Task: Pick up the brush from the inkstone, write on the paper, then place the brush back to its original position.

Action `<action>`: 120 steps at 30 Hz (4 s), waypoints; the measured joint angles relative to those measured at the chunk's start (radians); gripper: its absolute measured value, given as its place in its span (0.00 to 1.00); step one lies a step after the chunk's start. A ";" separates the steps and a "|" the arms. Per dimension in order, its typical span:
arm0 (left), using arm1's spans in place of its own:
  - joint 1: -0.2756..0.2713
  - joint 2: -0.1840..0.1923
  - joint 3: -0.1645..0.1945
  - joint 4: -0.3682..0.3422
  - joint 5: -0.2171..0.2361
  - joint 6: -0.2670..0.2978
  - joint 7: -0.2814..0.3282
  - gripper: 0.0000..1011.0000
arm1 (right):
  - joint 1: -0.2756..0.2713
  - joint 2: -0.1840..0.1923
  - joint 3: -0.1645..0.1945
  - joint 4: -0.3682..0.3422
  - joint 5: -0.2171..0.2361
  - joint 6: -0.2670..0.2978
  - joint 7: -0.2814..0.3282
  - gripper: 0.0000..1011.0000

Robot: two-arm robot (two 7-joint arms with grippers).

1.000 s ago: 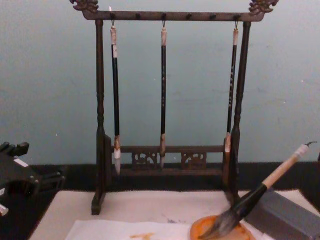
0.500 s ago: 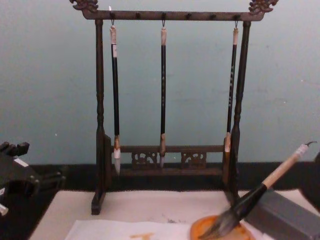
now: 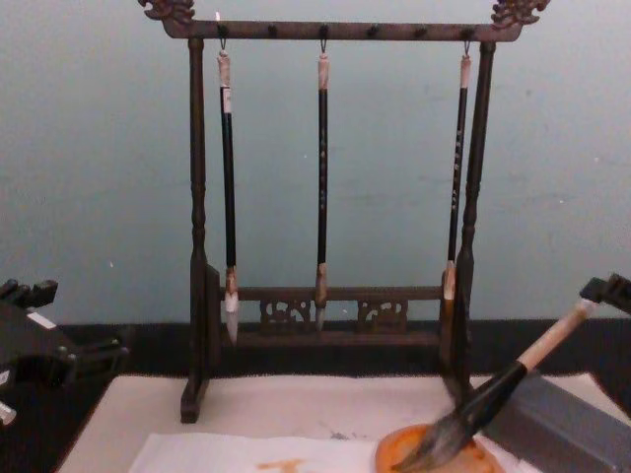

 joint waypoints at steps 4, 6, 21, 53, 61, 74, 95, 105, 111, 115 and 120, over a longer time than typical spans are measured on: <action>0.000 0.000 0.000 0.000 0.000 0.000 0.000 1.00 | 0.021 -0.018 -0.004 0.026 0.023 0.002 -0.002 0.99; 0.000 0.000 0.000 0.000 0.000 0.000 0.000 1.00 | 0.031 -0.027 -0.008 0.038 0.034 0.001 -0.001 0.99; 0.000 0.000 0.000 0.000 0.000 0.000 0.000 1.00 | 0.102 -0.047 -0.056 0.144 0.060 -0.021 0.018 0.99; 0.000 0.000 0.000 0.000 0.000 0.000 0.000 1.00 | 0.103 -0.045 -0.057 0.145 0.059 -0.022 0.019 0.44; 0.000 0.000 0.000 0.000 0.000 0.000 0.000 1.00 | 0.102 -0.045 -0.056 0.144 0.058 -0.022 0.018 0.18; 0.000 0.000 0.000 0.000 0.000 0.000 0.000 1.00 | 0.101 -0.045 -0.056 0.143 0.058 -0.022 0.018 0.17; 0.000 0.000 0.000 0.000 0.000 0.000 0.000 1.00 | 0.116 -0.011 -0.092 0.129 0.101 -0.015 0.012 0.17; 0.000 0.000 0.000 0.000 0.000 0.000 0.000 1.00 | 0.130 0.005 -0.112 0.114 0.123 -0.014 0.021 0.17; 0.000 0.000 0.000 0.000 0.000 0.000 0.000 1.00 | 0.134 0.015 -0.125 0.089 0.133 -0.016 0.024 0.17; 0.000 0.000 0.000 0.000 0.000 0.000 0.000 1.00 | 0.134 0.024 -0.133 0.067 0.135 -0.025 0.025 0.17; 0.000 0.000 0.000 0.000 0.000 0.000 0.000 1.00 | 0.126 0.047 -0.146 0.011 0.126 -0.052 0.022 0.17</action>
